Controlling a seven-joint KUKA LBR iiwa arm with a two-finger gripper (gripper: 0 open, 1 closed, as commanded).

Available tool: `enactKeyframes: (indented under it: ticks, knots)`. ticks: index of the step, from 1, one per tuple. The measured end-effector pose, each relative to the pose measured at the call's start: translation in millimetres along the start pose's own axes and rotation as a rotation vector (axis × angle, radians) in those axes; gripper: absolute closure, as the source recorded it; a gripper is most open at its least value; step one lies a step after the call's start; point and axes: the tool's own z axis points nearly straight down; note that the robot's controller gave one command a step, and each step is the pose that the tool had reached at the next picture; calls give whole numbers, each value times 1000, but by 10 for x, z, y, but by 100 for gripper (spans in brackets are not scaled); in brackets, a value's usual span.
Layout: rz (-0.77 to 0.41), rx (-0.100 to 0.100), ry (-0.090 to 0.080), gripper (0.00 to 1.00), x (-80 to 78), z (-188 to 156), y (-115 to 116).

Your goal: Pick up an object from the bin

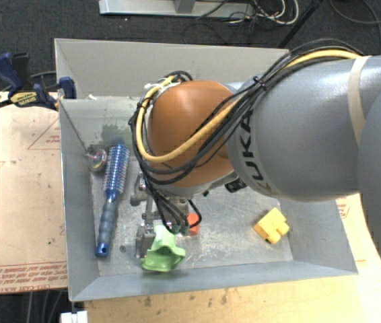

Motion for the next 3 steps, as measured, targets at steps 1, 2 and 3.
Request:
enactKeyframes:
  ticks: [1,2,3]
  knots:
    - [-243,2,2,0,-53,1251,-628]
    - [-550,-2,-9,0,-697,1077,-20]
    - [-507,0,-14,0,-592,1299,-104]
